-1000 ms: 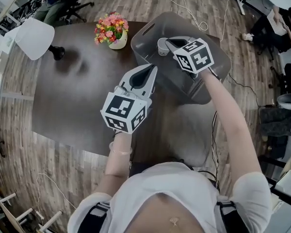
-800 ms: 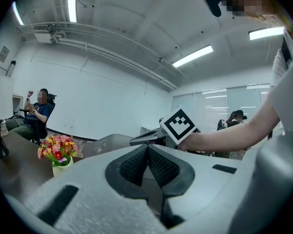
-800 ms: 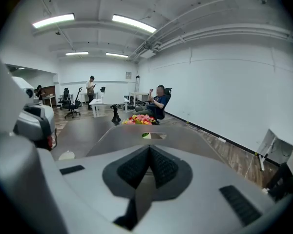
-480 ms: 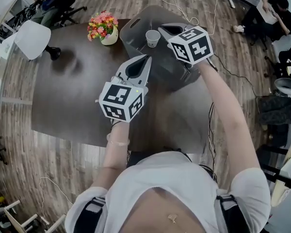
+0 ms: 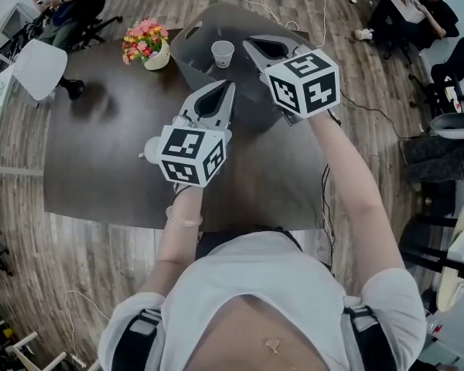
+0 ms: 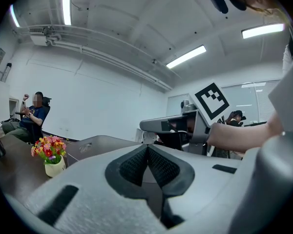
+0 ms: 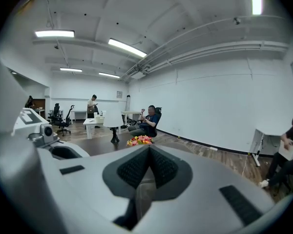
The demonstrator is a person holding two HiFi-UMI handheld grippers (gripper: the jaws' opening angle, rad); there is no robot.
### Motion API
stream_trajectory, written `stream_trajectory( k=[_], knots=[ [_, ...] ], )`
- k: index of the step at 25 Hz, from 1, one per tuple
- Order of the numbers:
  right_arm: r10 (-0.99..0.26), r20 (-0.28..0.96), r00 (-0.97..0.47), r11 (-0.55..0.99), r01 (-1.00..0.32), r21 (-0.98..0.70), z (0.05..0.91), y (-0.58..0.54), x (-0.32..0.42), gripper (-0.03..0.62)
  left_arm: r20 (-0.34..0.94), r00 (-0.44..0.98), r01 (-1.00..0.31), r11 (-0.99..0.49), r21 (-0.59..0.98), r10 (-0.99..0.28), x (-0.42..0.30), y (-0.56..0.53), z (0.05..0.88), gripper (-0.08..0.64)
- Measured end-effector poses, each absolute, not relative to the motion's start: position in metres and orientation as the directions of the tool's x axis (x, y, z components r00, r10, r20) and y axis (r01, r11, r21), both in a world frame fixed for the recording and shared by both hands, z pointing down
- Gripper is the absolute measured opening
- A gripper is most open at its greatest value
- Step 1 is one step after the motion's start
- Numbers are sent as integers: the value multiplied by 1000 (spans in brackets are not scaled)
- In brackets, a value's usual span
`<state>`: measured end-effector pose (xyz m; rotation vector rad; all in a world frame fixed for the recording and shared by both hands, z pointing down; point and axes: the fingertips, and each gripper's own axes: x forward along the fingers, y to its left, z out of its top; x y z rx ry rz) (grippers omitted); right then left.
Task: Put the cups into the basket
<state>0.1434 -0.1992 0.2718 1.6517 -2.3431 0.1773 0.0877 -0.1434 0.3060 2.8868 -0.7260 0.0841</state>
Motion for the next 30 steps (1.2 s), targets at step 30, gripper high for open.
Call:
stream_trajectory(
  k=[30],
  knots=[
    [-997, 68, -20, 17, -999, -37, 358, -38, 142, 12, 110, 826, -564, -812, 149, -554, 90, -71, 368, 11]
  ],
)
